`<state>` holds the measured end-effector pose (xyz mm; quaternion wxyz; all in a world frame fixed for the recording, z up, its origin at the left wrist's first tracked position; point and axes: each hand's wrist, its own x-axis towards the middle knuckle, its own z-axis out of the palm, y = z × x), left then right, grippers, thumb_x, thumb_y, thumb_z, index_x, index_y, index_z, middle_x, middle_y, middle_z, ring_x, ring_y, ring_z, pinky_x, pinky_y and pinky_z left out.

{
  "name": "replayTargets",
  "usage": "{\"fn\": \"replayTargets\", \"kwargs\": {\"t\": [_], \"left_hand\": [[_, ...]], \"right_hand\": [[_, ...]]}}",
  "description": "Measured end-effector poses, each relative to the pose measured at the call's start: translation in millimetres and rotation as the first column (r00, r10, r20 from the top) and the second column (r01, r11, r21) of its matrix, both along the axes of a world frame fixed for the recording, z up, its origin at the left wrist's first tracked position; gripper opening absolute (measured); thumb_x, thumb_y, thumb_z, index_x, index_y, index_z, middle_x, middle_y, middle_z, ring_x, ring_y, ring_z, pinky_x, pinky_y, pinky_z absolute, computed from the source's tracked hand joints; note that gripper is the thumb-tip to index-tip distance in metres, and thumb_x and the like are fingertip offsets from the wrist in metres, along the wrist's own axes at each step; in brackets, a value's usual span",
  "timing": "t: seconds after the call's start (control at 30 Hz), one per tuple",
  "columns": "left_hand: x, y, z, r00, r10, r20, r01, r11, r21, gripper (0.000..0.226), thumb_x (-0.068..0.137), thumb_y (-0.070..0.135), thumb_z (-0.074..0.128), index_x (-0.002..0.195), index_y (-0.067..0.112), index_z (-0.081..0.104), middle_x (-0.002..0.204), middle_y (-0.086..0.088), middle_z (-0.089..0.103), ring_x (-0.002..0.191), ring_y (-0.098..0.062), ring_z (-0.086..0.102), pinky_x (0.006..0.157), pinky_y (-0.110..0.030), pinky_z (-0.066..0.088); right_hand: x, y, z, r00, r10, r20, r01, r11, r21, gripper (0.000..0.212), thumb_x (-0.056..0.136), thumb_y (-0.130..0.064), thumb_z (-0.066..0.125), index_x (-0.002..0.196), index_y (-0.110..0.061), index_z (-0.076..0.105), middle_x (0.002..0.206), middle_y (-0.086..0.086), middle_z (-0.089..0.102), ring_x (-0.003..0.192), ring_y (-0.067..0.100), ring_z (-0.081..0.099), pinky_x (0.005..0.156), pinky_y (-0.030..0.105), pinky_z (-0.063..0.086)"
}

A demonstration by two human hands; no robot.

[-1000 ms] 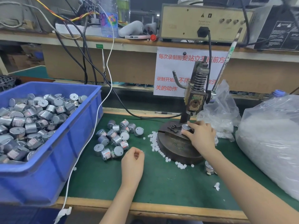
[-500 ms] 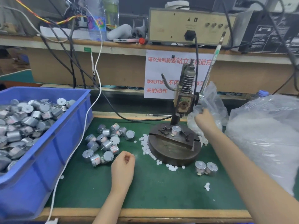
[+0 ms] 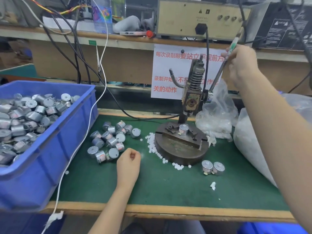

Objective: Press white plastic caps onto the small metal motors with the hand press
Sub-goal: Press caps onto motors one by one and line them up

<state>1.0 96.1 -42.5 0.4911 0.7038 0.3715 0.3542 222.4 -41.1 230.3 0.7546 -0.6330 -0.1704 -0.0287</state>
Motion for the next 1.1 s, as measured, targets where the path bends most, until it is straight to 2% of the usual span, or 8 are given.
{"fn": "replayTargets", "kwargs": {"t": [0.07,0.33,0.53,0.7,0.83,0.9,0.97,1.1], "left_hand": [[0,0,0,1.0,-0.002,0.001,0.002,1.0,-0.003,0.018,0.086,0.01,0.055,0.069,0.013,0.055,0.066,0.0,0.057,0.074,-0.028,0.059,0.07,-0.043,0.05],[-1,-1,0,1.0,0.0,-0.001,0.0,1.0,-0.005,0.018,0.086,0.01,0.055,0.069,0.013,0.054,0.067,0.001,0.057,0.073,-0.026,0.059,0.07,-0.043,0.051],[-1,-2,1,1.0,-0.005,0.005,0.005,1.0,-0.019,0.018,0.086,0.01,0.054,0.068,0.013,0.054,0.067,0.0,0.056,0.069,-0.024,0.056,0.069,-0.042,0.05],[-1,-1,0,1.0,-0.012,0.006,0.012,1.0,-0.014,0.017,0.086,0.01,0.054,0.069,0.014,0.054,0.067,0.001,0.057,0.069,-0.023,0.056,0.068,-0.042,0.049],[-1,-1,-1,1.0,-0.013,0.013,0.013,1.0,-0.022,0.018,0.085,0.011,0.054,0.068,0.015,0.054,0.067,0.0,0.057,0.068,-0.023,0.056,0.067,-0.041,0.049],[0,0,-2,1.0,-0.014,0.02,0.014,1.0,-0.027,0.017,0.085,0.011,0.055,0.069,0.014,0.054,0.067,0.0,0.057,0.068,-0.023,0.056,0.067,-0.041,0.049],[-1,1,-1,1.0,-0.018,0.019,0.018,0.999,-0.028,0.016,0.085,0.01,0.055,0.069,0.014,0.055,0.067,0.001,0.057,0.068,-0.022,0.056,0.067,-0.04,0.049],[-1,0,-1,1.0,-0.025,0.019,0.025,0.999,-0.034,0.017,0.085,0.011,0.055,0.069,0.014,0.054,0.067,0.001,0.056,0.069,-0.023,0.056,0.068,-0.04,0.049]], "right_hand": [[-8,-7,-6,1.0,0.017,0.012,-0.018,0.997,0.077,0.033,0.08,0.014,0.033,0.089,-0.009,0.054,0.082,-0.001,0.053,0.074,0.009,0.057,0.082,0.022,0.048],[-76,-25,-79,0.948,-0.11,0.297,0.058,0.982,0.177,0.034,0.079,0.011,0.034,0.088,-0.02,0.046,0.086,-0.004,0.051,0.089,0.01,0.054,0.082,0.02,0.045],[-81,-14,-77,0.947,-0.191,0.257,0.136,0.966,0.218,0.029,0.083,0.006,0.037,0.096,-0.019,0.046,0.091,-0.004,0.052,0.094,0.01,0.053,0.094,0.027,0.045],[-64,-6,-101,0.965,-0.223,0.138,0.225,0.974,-0.002,0.056,0.088,-0.005,0.044,0.142,-0.013,0.029,0.14,0.002,0.036,0.128,0.011,0.035,0.102,0.021,0.032],[-69,7,-159,0.941,-0.267,0.209,0.325,0.888,-0.326,0.015,0.085,-0.013,0.046,0.088,-0.009,0.06,0.093,0.013,0.057,0.089,0.023,0.049,0.08,0.035,0.042],[-74,15,-186,0.967,-0.158,0.201,0.236,0.853,-0.466,0.022,0.082,-0.022,0.046,0.068,-0.009,0.057,0.072,0.01,0.054,0.072,0.023,0.047,0.066,0.033,0.038],[-71,23,-206,0.971,-0.089,0.221,0.21,0.753,-0.624,0.028,0.085,-0.026,0.051,0.095,-0.005,0.066,0.096,0.012,0.063,0.094,0.027,0.054,0.081,0.036,0.044],[-62,32,-221,0.945,0.021,0.325,0.259,0.559,-0.788,0.05,0.089,-0.032,0.057,0.13,-0.004,0.049,0.132,0.014,0.05,0.124,0.029,0.041,0.102,0.036,0.032]]}}
